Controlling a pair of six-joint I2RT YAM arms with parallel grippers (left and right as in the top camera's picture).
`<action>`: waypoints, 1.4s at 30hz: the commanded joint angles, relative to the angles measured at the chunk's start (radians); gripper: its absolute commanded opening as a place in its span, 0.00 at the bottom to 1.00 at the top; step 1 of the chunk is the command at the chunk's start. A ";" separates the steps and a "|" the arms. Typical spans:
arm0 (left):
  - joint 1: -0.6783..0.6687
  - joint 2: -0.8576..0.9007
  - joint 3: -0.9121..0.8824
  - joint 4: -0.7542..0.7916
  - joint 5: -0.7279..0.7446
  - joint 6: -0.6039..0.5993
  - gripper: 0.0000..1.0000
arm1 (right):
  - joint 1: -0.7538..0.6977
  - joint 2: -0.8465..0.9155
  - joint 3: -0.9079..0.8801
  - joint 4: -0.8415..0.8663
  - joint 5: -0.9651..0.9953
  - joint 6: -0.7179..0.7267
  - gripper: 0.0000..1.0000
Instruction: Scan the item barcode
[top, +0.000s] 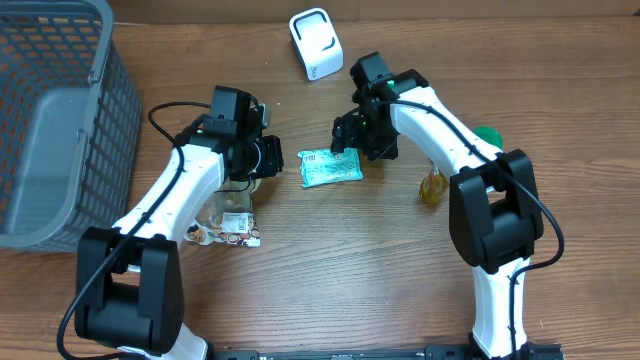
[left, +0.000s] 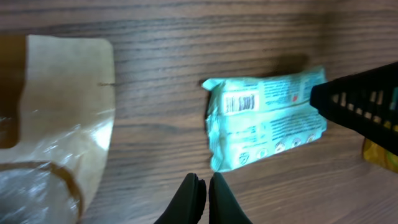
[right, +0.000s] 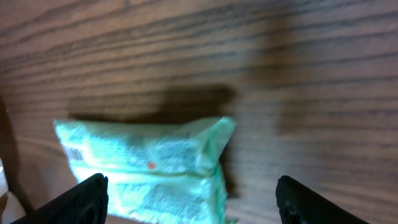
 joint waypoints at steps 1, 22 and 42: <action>-0.041 0.013 -0.009 0.057 0.011 -0.066 0.04 | -0.002 -0.030 -0.052 0.046 -0.019 -0.033 0.82; -0.109 0.261 -0.008 0.289 -0.023 -0.132 0.04 | -0.002 -0.030 -0.097 0.108 -0.164 -0.065 0.76; -0.102 0.272 -0.008 0.213 -0.079 -0.138 0.04 | -0.003 -0.030 -0.203 0.294 -0.419 -0.016 0.48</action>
